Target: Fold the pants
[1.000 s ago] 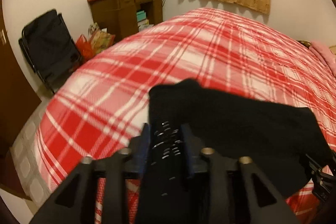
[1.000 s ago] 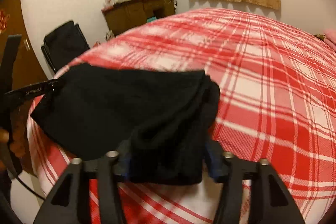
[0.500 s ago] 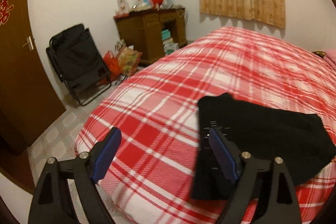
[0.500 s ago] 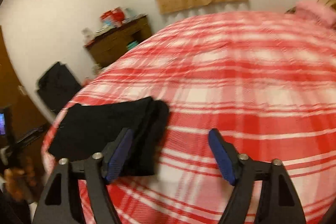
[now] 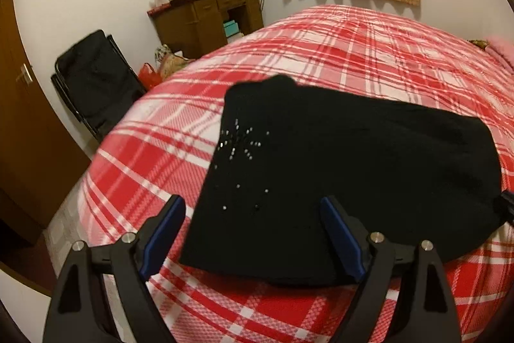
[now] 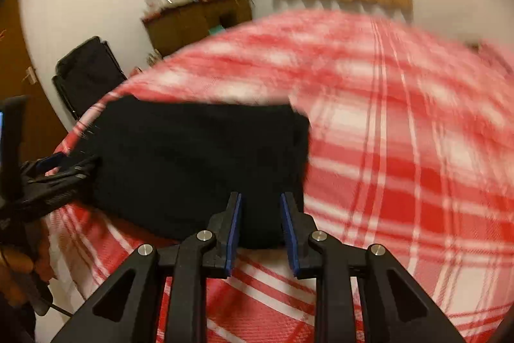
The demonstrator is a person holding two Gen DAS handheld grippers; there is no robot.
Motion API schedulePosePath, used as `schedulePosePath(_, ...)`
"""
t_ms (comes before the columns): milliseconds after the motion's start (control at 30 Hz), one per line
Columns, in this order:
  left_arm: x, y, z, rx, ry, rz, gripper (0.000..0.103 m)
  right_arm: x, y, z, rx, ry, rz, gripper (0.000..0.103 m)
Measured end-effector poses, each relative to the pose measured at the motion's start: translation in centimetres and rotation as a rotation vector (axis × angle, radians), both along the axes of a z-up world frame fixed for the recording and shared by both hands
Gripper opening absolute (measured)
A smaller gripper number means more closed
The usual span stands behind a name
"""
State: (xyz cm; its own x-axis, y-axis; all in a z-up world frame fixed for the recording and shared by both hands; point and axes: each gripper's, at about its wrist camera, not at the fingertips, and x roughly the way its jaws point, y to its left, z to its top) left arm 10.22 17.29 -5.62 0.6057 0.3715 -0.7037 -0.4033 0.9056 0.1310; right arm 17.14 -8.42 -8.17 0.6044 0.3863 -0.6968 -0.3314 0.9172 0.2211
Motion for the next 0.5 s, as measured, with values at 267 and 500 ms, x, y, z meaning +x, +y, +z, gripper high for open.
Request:
schedulePosePath(267,-0.1,0.7,-0.7,-0.035,-0.011,0.021,0.101,0.6,-0.4,-0.7,0.031,0.012,-0.018,0.033)
schedulePosePath(500,-0.7,0.8,-0.4,-0.067,-0.002,0.010,0.101,0.0,-0.2,0.5,0.011,0.066,-0.061,0.042)
